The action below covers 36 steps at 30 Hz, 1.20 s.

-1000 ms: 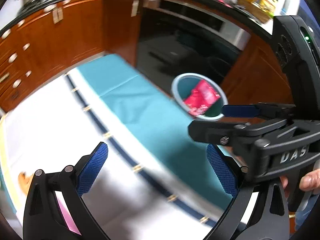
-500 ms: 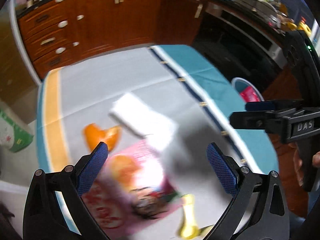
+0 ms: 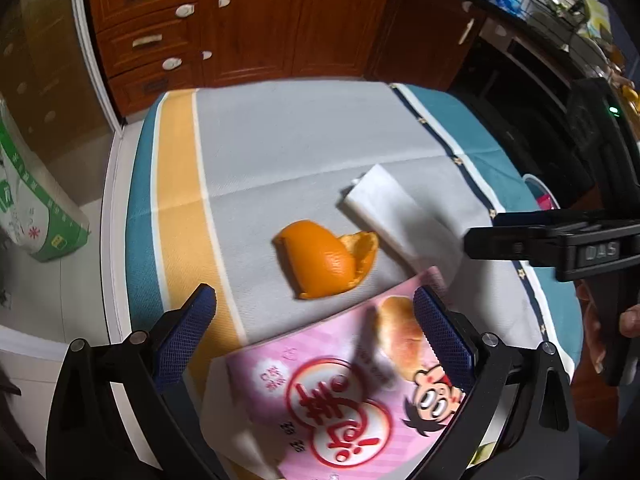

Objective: Collect trash
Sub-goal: 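Grasp the white tissue with the right tool while the left tool grasps the orange peel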

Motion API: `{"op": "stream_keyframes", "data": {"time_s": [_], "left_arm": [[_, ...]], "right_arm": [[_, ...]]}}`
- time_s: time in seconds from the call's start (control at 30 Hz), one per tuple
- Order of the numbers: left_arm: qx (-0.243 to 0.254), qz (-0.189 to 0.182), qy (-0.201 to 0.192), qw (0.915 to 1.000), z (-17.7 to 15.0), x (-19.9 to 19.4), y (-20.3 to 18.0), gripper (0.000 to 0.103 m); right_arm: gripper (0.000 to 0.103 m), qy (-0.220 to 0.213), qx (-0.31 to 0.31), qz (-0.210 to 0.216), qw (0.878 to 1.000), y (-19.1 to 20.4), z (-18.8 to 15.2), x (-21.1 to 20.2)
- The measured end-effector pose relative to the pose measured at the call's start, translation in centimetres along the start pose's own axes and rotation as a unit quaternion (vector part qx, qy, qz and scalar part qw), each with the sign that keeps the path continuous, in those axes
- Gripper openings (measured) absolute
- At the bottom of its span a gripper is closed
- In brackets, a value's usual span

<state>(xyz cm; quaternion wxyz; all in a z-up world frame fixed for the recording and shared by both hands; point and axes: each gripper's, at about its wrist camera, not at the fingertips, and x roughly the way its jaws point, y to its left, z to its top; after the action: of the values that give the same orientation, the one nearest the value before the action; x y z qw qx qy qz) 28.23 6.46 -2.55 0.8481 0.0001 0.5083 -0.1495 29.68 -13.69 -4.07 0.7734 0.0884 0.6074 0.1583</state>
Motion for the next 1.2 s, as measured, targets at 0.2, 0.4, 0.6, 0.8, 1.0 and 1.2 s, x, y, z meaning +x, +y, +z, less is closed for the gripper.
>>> {"op": "stream_keyframes", "data": {"time_s": [0.2,0.4,0.6,0.8,1.0,1.2], "left_arm": [[0.003,0.003,0.014,0.9999,0.1,1.2,0.6,0.099],[-0.002,0.0,0.026,0.9997,0.2,2.5,0.9,0.099],[-0.009,-0.011,0.033,0.9993,0.5,3.4,1.2,0.099],[-0.022,-0.02,0.039,0.9988,0.8,3.8,1.4,0.099],[-0.032,-0.026,0.049,0.998,1.1,4.6,1.0,0.099],[-0.027,-0.037,0.068,0.9966,1.7,6.3,-0.1,0.099]], "right_arm": [[0.092,0.022,-0.028,-0.015,0.999,1.8,1.7,4.0],[0.092,0.015,-0.035,-0.027,0.999,1.8,2.3,5.1],[0.082,0.01,-0.059,-0.032,0.998,2.3,2.2,5.7],[0.022,-0.006,-0.095,-0.074,0.993,2.5,1.6,5.6],[0.008,-0.019,-0.047,-0.034,0.998,-0.9,0.9,4.1],[0.008,-0.027,-0.017,-0.011,0.999,-3.1,0.0,2.7]]}}
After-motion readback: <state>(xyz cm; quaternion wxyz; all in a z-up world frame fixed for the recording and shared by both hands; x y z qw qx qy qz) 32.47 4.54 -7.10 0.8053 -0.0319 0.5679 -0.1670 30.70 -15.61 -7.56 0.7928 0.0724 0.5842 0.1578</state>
